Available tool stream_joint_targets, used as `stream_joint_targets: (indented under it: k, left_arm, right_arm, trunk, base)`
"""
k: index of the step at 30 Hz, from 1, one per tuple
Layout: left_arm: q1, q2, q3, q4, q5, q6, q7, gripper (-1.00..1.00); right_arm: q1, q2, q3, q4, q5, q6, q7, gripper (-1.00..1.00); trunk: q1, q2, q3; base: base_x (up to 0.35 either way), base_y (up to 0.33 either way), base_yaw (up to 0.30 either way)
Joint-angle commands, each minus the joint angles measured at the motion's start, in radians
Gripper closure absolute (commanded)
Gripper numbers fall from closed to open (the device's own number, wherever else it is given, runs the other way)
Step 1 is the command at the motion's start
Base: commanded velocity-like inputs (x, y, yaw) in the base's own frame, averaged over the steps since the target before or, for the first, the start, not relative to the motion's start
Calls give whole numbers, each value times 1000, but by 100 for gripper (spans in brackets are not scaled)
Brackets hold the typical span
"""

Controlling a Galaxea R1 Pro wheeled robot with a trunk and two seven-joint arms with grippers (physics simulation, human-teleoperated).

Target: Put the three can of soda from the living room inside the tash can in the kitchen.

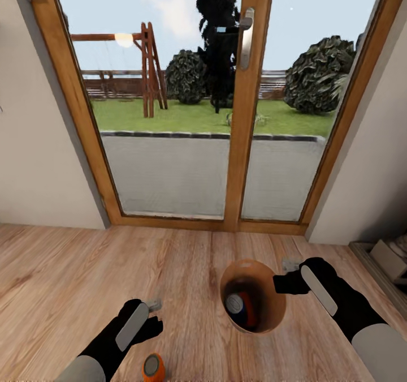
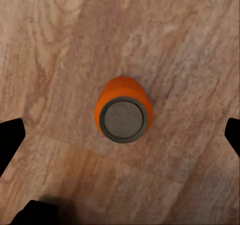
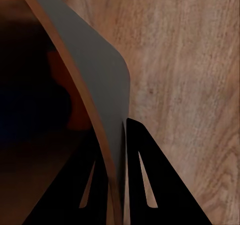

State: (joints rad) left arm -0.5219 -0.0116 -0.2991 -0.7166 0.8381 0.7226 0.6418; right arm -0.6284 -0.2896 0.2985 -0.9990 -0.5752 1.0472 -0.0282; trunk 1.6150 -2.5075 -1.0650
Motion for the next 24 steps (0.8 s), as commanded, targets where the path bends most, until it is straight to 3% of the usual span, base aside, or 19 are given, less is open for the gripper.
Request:
stream_joint_targets:
  k: [1,4,8,9,10,12,13,15,16,19,24]
  left_arm:
    - [-2,0,-1,7,-9,-9,-9,-100]
    - [-16,1,-2,75,-37,-51,-60,-100]
    - [-40,-1,-3,131,-47,-88,-104,-100]
    - [-41,-1,-3,133,-50,-90,-112,-100]
    - [-42,-1,-3,135,-58,-92,-125,-100]
    - [-42,-2,-3,136,-74,-93,-140,-100]
    - [-42,-2,-3,136,-76,-93,-143,-100]
    - [-43,-5,-4,137,-83,-96,-161,-100]
    - [-43,-8,-4,137,-85,-102,-170,-100]
    - [-43,-13,-4,139,-88,-111,-181,-100]
    - [-43,-15,-5,142,-91,-115,-184,-100]
  right_arm:
    - [-1,0,-1,-1,-26,0,4,100]
    - [0,-5,-3,-12,-27,0,5,100]
    - [5,-17,-7,-79,-29,0,10,100]
    - [6,-28,-7,-95,-30,0,10,100]
    - [10,-59,-6,-143,-41,0,12,100]
    - [22,-121,-5,-226,-98,0,13,100]
    - [26,-139,-4,-243,-123,0,13,100]
    - [38,-218,1,-307,-254,0,13,100]
    - [40,-238,3,-319,-286,0,13,100]
    - [43,-261,5,-336,-325,0,13,100]
    - [44,-273,7,-347,-344,0,13,100]
  trunk:
    - [0,0,-4]
    - [2,-1,-15]
    - [3,-2,-31]
    - [4,-2,-35]
    - [4,-3,-39]
    - [5,-3,-46]
    - [6,-3,-50]
    - [7,-4,-58]
    - [7,-4,-62]
    - [8,-5,-73]
    - [11,-6,-93]
  base:
    - [0,0,0]
    - [0,0,0]
    - [0,0,0]
    - [0,0,0]
    - [0,0,0]
    - [0,0,0]
    - [0,0,0]
    - [0,0,0]
    - [0,0,0]
    - [0,0,0]
    - [0,0,0]
